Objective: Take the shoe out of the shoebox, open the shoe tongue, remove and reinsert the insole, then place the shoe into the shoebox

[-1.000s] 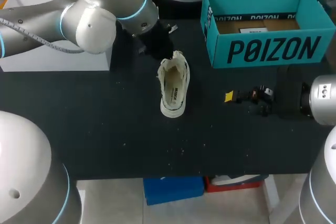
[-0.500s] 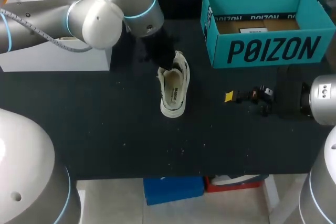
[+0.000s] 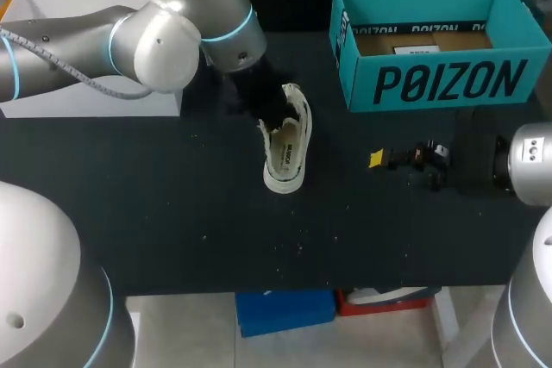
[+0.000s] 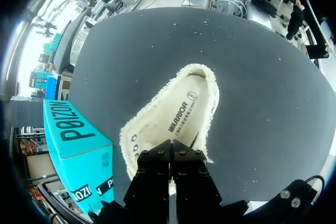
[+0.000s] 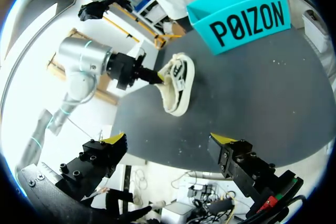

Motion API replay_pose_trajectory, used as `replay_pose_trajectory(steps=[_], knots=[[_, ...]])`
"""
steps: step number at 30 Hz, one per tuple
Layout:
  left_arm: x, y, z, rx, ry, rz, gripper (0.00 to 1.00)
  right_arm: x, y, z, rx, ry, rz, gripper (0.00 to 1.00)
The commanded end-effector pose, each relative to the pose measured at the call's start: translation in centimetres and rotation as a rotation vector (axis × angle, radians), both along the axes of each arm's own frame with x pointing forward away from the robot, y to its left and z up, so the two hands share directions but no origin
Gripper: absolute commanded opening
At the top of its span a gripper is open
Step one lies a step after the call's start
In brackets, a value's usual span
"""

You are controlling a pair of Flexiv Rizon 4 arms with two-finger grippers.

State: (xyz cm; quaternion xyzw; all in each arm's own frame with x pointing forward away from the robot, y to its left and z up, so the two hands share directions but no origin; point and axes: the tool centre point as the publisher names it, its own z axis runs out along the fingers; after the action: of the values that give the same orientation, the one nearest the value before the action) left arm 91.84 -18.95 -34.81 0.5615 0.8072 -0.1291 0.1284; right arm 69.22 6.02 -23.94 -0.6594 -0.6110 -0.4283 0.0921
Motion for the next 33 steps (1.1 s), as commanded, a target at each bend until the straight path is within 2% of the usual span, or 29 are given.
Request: replay_pose_trajectory(steps=[1,7,8,10,11,15,16,21,23,25,27,28,32,33], knots=[[-0.6,0.6,2.2,-0.050,-0.010,0.003,0.00,0.0,0.0,0.1,0.001,0.000,0.001,1.00],[-0.6,1.8,6.0,-0.061,-0.060,-0.021,0.00,0.0,0.0,0.1,0.001,0.000,0.001,1.00],[-0.6,2.0,6.3,-0.053,-0.071,-0.035,0.11,0.0,0.0,0.1,0.001,0.000,0.001,1.00],[-0.3,2.6,6.4,-0.034,-0.080,-0.074,0.68,0.0,0.0,0.1,0.001,0.000,0.001,1.00],[-0.2,2.9,6.4,-0.016,-0.093,-0.087,0.78,0.0,0.0,0.1,0.001,0.000,0.001,1.00],[0.2,3.5,5.7,0.053,-0.110,-0.175,0.79,0.0,0.0,0.1,0.001,0.000,0.001,1.00],[0.3,3.5,5.5,0.058,-0.104,-0.186,0.81,0.0,0.0,0.1,0.001,0.000,0.001,1.00],[1.0,3.2,4.4,0.066,-0.128,-0.253,0.77,0.0,0.0,0.1,0.001,0.000,0.001,1.00],[1.2,2.8,3.9,0.067,-0.127,-0.281,0.78,0.0,0.0,0.1,0.001,0.000,0.001,1.00],[1.2,2.4,3.3,0.066,-0.133,-0.305,0.73,0.0,0.0,0.1,0.001,0.000,0.001,1.00],[1.2,2.2,2.8,0.068,-0.132,-0.319,0.55,0.0,0.0,0.1,0.001,0.000,0.001,1.00],[1.2,2.2,2.5,0.078,-0.133,-0.334,0.58,0.0,0.0,0.1,0.001,0.000,0.001,1.00],[1.0,2.4,1.7,0.110,-0.131,-0.367,0.51,0.0,0.0,0.1,0.001,0.000,0.001,1.00],[1.0,2.4,1.7,0.107,-0.125,-0.365,0.53,0.0,0.0,0.1,0.001,0.000,0.001,1.00]])
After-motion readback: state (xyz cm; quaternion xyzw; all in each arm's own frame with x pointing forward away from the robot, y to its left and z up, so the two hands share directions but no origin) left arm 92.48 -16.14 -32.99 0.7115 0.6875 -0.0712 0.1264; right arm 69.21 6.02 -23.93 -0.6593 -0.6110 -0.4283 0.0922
